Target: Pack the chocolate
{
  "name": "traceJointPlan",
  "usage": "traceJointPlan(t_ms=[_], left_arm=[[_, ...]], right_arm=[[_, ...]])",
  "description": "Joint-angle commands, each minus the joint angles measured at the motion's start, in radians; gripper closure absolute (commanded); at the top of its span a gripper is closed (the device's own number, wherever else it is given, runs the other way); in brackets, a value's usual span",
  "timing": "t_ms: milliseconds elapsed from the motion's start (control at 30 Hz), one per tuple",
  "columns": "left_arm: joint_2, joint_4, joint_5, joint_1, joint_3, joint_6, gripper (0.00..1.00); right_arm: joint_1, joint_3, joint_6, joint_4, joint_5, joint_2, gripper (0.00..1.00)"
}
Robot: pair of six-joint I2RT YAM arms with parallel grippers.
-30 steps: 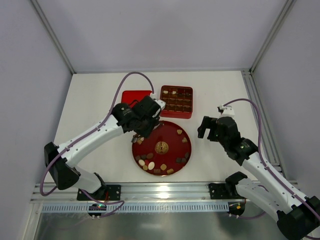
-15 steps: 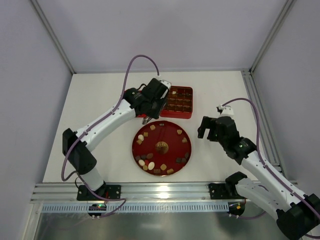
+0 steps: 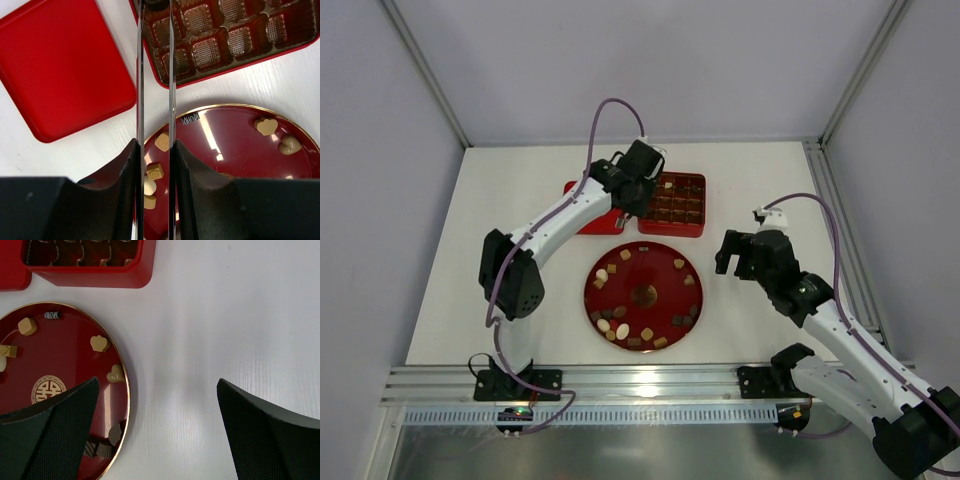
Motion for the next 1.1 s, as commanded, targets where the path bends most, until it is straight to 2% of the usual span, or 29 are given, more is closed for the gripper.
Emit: traceJointPlan(t_ms=[0, 133, 1067], left_arm=[[0.000, 0.071, 0.014, 0.019, 0.030, 0.004, 0.70], [0.016, 0.111, 0.027, 0.024, 0.022, 0.002, 0.69], [0.053, 0.105, -0.002, 0.028, 0.027, 0.007, 0.66]], right_arm=[[-0.006, 0.031, -0.013, 0.035, 0.012, -0.003, 0.00], [-0.006, 0.027, -0.011, 0.044, 0.006, 0.005, 0.00], [-0.013, 0.020, -0.011, 0.039, 0.003, -0.013, 0.00]])
